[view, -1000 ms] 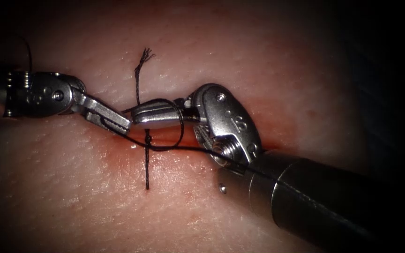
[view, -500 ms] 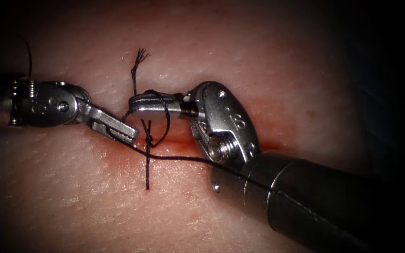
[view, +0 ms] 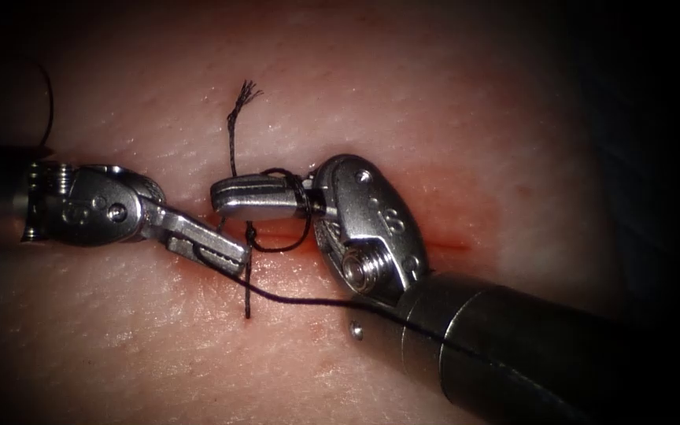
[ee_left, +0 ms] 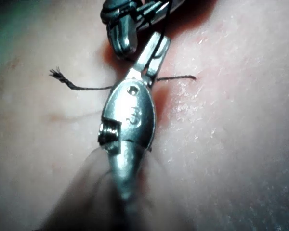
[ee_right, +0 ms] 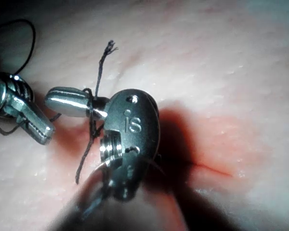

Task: Wound Closure
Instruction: Wrap the suture once counter-clockwise around the right gripper

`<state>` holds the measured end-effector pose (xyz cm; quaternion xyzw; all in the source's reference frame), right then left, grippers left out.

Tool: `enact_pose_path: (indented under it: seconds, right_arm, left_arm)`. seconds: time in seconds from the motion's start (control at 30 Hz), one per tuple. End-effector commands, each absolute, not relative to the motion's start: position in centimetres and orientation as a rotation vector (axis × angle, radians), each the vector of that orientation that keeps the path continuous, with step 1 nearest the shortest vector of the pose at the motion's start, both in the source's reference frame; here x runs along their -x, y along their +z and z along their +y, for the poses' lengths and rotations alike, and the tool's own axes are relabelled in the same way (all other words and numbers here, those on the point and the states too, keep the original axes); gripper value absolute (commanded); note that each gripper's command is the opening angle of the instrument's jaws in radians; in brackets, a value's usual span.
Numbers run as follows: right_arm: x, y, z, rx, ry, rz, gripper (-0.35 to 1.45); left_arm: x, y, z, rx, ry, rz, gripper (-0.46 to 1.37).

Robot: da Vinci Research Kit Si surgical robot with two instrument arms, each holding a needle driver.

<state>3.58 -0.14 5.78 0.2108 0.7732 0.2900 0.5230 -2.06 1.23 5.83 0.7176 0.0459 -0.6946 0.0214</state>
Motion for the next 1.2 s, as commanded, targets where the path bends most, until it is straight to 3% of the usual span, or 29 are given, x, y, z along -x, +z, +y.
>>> enact_pose_path:
  seconds: [0.03, 0.27, 0.6, 0.77, 0.87, 0.93, 1.0, 1.03, 1.13, 1.2]
  right_arm:
    - [-3.58, 5.77, -0.14, -0.491, 0.706, 1.836, 0.23]
    - [-3.59, 5.75, -0.17, -0.41, 0.779, 1.733, 0.91]
    - [-3.53, 5.74, -0.2, -0.358, 0.88, 1.666, 0.9]
    - [-3.53, 5.75, -0.24, -0.329, 0.926, 1.617, 0.87]
    - [-3.54, 5.76, -0.25, -0.313, 0.934, 1.609, 0.86]
    - [-3.54, 5.76, -0.25, -0.305, 0.937, 1.607, 0.86]
    - [-3.54, 5.76, -0.25, -0.299, 0.941, 1.605, 0.86]
    - [-3.53, 5.76, -0.24, -0.295, 0.942, 1.604, 0.86]
    - [-3.53, 5.75, -0.23, -0.294, 0.943, 1.6, 0.85]
    - [-3.53, 5.74, -0.22, -0.295, 0.943, 1.597, 0.85]
  left_arm:
    - [2.07, 5.81, 1.21, -2.216, -2.193, 0.119, -0.35]
    - [2.11, 5.77, 1.12, -2.191, -2.314, 0.036, -0.35]
    - [2.16, 5.89, 0.99, -2.172, -2.382, -0.01, -0.35]
    - [2.18, 5.88, 0.97, -2.148, -2.46, -0.076, 0.47]
    - [2.17, 5.87, 0.98, -2.14, -2.507, -0.119, 0.61]
    - [2.16, 5.87, 0.98, -2.142, -2.522, -0.138, 0.56]
    - [2.16, 5.86, 0.97, -2.154, -2.536, -0.155, 0.37]
    - [2.15, 5.86, 0.96, -2.157, -2.544, -0.17, 0.15]
    - [2.14, 5.82, 0.92, -2.158, -2.552, -0.18, -0.1]
    - [2.14, 5.79, 0.89, -2.158, -2.551, -0.178, -0.15]
